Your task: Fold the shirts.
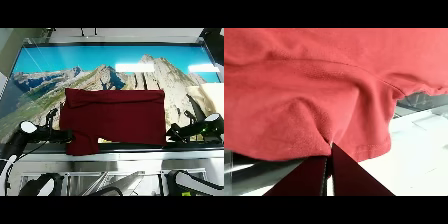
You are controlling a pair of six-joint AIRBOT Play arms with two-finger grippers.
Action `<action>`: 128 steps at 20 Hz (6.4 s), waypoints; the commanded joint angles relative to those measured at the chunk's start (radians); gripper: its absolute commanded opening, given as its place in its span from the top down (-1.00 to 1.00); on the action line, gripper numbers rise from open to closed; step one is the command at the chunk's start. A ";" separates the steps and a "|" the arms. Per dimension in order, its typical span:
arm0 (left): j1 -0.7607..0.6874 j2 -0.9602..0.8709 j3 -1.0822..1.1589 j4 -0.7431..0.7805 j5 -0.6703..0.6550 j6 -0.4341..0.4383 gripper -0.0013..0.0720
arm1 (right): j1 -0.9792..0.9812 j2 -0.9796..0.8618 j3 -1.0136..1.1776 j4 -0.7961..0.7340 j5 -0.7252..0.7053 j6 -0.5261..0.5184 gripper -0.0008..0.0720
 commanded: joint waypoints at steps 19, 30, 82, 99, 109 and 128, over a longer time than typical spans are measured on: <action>0.201 0.147 0.202 0.046 -0.177 0.040 0.93 | -0.085 0.071 -0.031 0.396 -0.023 -0.246 0.93; -0.005 -0.443 0.764 0.045 -0.069 0.047 0.93 | 0.120 -0.230 0.305 0.730 -0.297 -0.479 0.93; -0.753 -1.260 1.557 -0.103 0.145 -0.182 0.93 | 0.116 -0.154 0.734 0.685 0.026 -0.430 0.93; -0.110 -0.542 1.482 -0.185 -0.369 -0.129 0.93 | 1.020 -0.414 0.734 0.716 -0.822 -0.451 0.92; -0.102 -0.539 1.482 -0.186 -0.428 -0.085 0.93 | 1.117 -0.423 0.825 0.914 -0.937 -0.818 -0.90; -0.167 -0.540 1.482 -0.185 -0.487 -0.084 0.93 | 0.615 -0.464 0.618 0.220 -0.304 0.011 -0.69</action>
